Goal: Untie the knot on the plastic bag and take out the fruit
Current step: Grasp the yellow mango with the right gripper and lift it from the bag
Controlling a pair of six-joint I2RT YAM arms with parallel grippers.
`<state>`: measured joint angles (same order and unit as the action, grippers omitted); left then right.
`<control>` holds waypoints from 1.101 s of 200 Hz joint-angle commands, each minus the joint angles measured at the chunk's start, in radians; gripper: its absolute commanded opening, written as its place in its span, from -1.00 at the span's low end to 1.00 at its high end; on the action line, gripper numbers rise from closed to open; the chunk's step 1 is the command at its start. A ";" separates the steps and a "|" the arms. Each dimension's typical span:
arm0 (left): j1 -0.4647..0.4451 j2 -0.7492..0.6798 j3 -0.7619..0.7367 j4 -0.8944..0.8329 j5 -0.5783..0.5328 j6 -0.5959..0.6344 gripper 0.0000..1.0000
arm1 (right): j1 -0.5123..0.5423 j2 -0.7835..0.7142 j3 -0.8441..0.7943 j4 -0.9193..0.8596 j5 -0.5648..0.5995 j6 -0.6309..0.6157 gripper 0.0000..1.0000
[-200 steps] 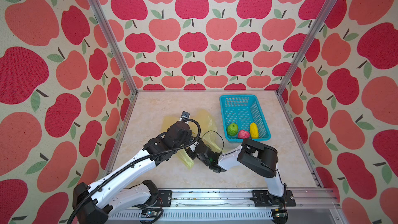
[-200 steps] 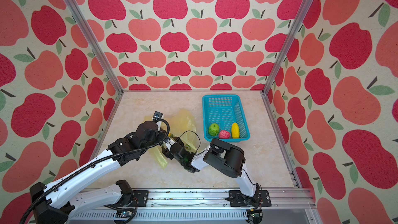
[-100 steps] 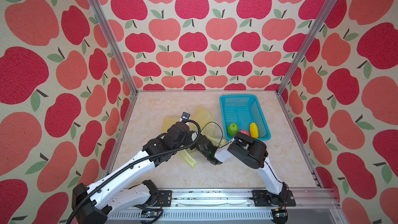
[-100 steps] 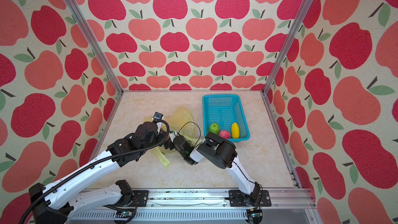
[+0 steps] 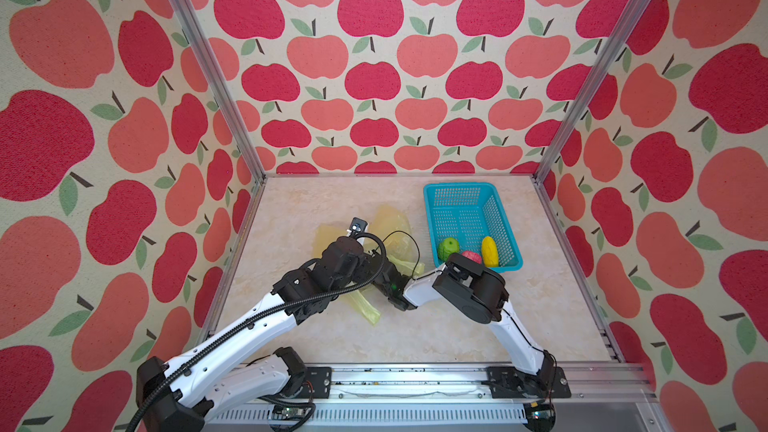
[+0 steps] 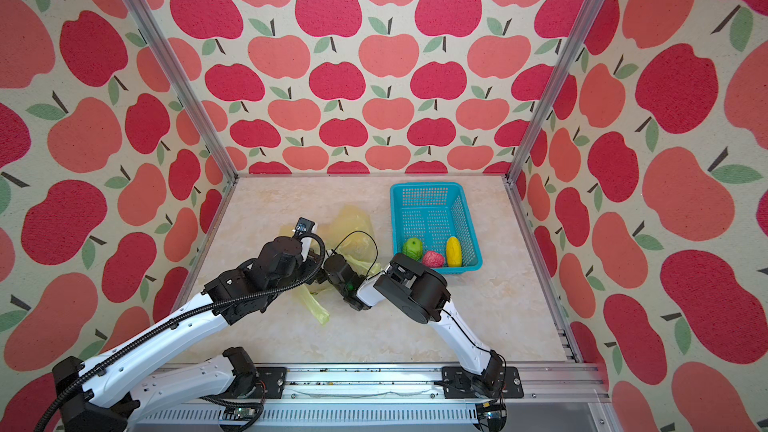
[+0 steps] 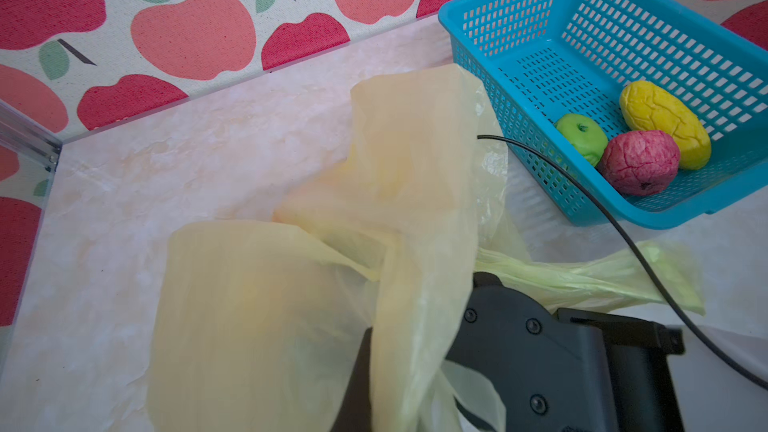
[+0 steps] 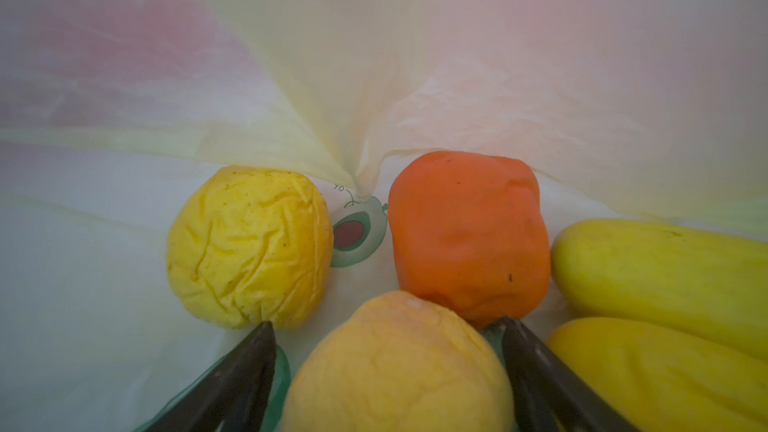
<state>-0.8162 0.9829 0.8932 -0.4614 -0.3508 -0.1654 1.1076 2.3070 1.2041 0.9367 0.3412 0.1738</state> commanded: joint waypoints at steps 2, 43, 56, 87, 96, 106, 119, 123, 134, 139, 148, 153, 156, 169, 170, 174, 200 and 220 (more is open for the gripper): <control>-0.005 -0.026 -0.011 0.019 -0.020 0.010 -1.00 | -0.003 0.014 0.005 -0.041 0.011 0.002 0.52; -0.003 -0.048 -0.020 0.013 -0.079 -0.002 -1.00 | -0.001 -0.068 -0.115 0.056 -0.040 -0.002 0.16; -0.002 -0.054 -0.023 0.013 -0.088 -0.004 -1.00 | 0.003 -0.107 -0.172 0.113 -0.069 -0.003 0.10; 0.002 -0.058 -0.027 0.012 -0.099 -0.009 -1.00 | 0.029 -0.206 -0.277 0.188 -0.097 -0.019 -0.04; 0.002 -0.058 -0.025 0.010 -0.102 -0.010 -1.00 | 0.043 -0.233 -0.297 0.188 -0.090 -0.037 -0.06; 0.002 -0.057 -0.024 0.006 -0.107 -0.013 -1.00 | 0.060 -0.263 -0.318 0.190 -0.079 -0.058 -0.08; 0.003 -0.059 -0.026 0.004 -0.112 -0.015 -1.00 | 0.080 -0.300 -0.351 0.208 -0.069 -0.082 -0.11; 0.003 -0.059 -0.025 0.005 -0.113 -0.016 -1.00 | 0.085 -0.310 -0.362 0.216 -0.067 -0.088 -0.11; 0.003 -0.061 -0.025 0.005 -0.115 -0.017 -1.00 | 0.089 -0.337 -0.394 0.240 -0.064 -0.102 -0.11; 0.003 -0.062 -0.026 0.004 -0.118 -0.017 -1.00 | 0.089 -0.348 -0.409 0.252 -0.059 -0.108 -0.12; 0.004 -0.063 -0.028 0.004 -0.124 -0.017 -1.00 | 0.125 -0.369 -0.435 0.272 -0.051 -0.116 -0.13; 0.005 -0.064 -0.029 0.005 -0.126 -0.017 -1.00 | 0.128 -0.381 -0.450 0.283 -0.048 -0.120 -0.14; 0.005 -0.064 -0.028 0.004 -0.128 -0.017 -1.00 | 0.129 -0.388 -0.459 0.288 -0.045 -0.122 -0.14; 0.005 -0.064 -0.030 0.005 -0.130 -0.020 -1.00 | 0.136 -0.422 -0.494 0.307 -0.035 -0.134 -0.15; 0.006 -0.064 -0.030 0.005 -0.130 -0.020 -1.00 | 0.137 -0.424 -0.496 0.307 -0.034 -0.135 -0.15; 0.006 -0.065 -0.030 0.005 -0.131 -0.020 -1.00 | 0.138 -0.433 -0.507 0.312 -0.031 -0.138 -0.16; 0.009 -0.063 -0.030 0.003 -0.135 -0.022 -1.00 | 0.149 -0.493 -0.563 0.327 -0.019 -0.152 -0.18; 0.011 -0.064 -0.030 0.002 -0.136 -0.024 -1.00 | 0.156 -0.531 -0.594 0.332 -0.011 -0.156 -0.18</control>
<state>-0.8120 0.9356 0.8738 -0.4599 -0.4633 -0.1677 1.2537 1.8339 0.6437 1.2201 0.2989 0.0490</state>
